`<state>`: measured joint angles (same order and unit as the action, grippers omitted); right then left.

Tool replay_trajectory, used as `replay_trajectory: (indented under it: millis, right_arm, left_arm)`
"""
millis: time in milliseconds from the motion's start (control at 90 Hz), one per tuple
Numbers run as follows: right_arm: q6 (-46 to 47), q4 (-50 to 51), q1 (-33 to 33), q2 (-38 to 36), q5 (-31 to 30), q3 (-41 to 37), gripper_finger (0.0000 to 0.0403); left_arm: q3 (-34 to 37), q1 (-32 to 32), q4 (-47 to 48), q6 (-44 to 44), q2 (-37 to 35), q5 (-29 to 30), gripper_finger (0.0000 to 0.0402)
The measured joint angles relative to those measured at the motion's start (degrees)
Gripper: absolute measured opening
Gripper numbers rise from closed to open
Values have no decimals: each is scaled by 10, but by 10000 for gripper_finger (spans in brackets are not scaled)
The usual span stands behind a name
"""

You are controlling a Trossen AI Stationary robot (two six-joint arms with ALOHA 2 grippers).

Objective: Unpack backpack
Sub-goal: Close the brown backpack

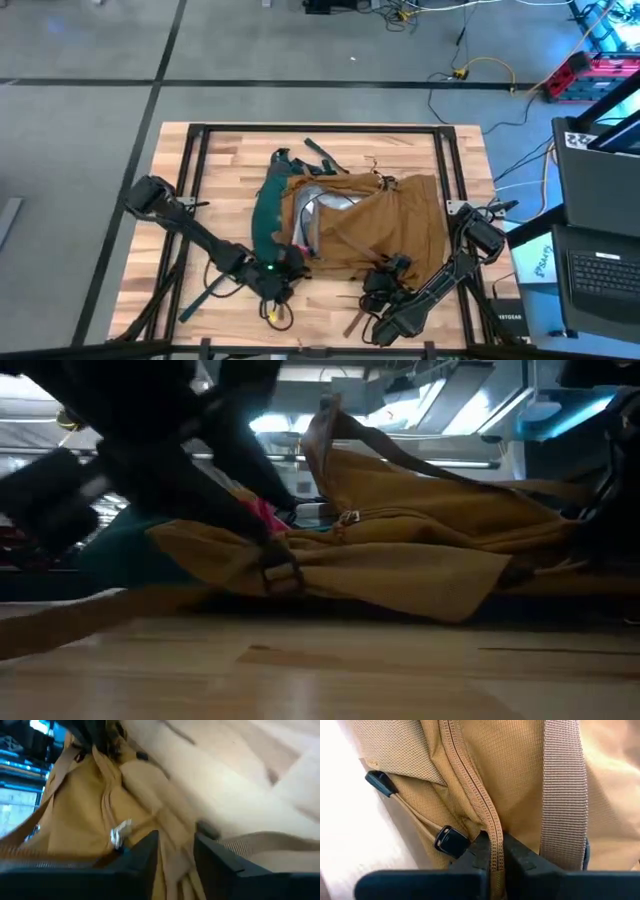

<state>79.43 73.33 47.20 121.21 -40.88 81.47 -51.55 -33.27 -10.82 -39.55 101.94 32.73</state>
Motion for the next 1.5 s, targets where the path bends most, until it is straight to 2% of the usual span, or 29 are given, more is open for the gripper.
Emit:
replay_trajectory:
  millis: [122,344,678,800,1033,1278,1500]
  right_arm:
    - [-3,-9,0,0,-3,0,7]
    - [-3,-18,0,0,-7,1,7]
    - [-4,-28,0,0,-7,1,7]
    - [-4,-29,0,0,-7,1,7]
    - [-4,-32,0,0,-7,1,7]
    - [-5,-33,0,-1,-7,1,7]
    - [-6,-22,0,-1,-12,6,17]
  left_arm:
    - [-1,11,-57,-29,20,-24,154]
    - [-1,15,-107,-73,37,-25,211]
    - [-2,64,-124,-96,71,-28,211]
    - [-1,64,-142,-115,72,-32,195]
    - [-1,63,-150,-138,73,-31,120]
    - [-1,62,-148,-142,73,-5,14]
    - [-1,46,-150,-147,73,25,3]
